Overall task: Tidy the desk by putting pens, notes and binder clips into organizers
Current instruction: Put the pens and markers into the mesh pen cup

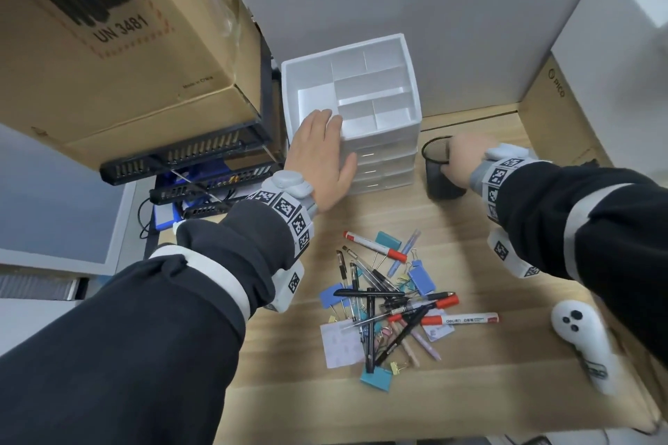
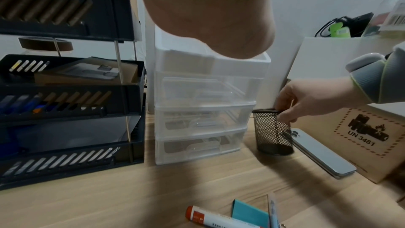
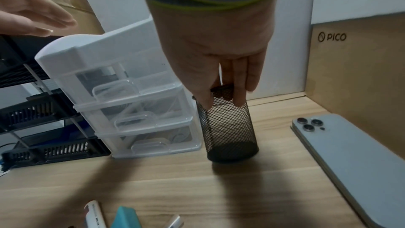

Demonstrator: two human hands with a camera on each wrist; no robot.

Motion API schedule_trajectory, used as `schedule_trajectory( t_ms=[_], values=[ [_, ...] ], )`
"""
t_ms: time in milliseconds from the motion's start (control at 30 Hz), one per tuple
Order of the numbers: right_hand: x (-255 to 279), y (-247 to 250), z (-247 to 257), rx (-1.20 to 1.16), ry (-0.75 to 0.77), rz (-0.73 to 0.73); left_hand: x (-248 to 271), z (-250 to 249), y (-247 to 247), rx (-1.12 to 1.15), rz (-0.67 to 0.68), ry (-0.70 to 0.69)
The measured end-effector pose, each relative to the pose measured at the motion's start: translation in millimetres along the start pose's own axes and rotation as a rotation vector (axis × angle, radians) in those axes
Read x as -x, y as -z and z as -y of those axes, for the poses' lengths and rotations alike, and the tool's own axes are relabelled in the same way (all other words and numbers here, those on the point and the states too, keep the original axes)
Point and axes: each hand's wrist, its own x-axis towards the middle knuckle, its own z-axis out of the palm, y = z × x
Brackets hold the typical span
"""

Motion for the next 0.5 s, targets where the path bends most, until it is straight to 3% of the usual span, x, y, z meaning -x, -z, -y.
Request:
schedule_trajectory(
  t_ms=[100, 233, 367, 500],
  values=[
    [12, 15, 4, 0.085, -0.036, 0.068, -3, -3, 10, -0.005, -0.021, -0.001],
    [31, 39, 13, 0.039, 0.085, 0.203, -8, -8, 32, 0.006, -0.003, -0.007],
    [52, 58, 31, -0.108, 0.203, 0.477, 4, -10, 44, 0.111, 0.284, 0.01],
    [78, 71, 61, -0.214, 0.314, 0.528, 30, -13, 41, 0.289, 0.578, 0.123]
  ],
)
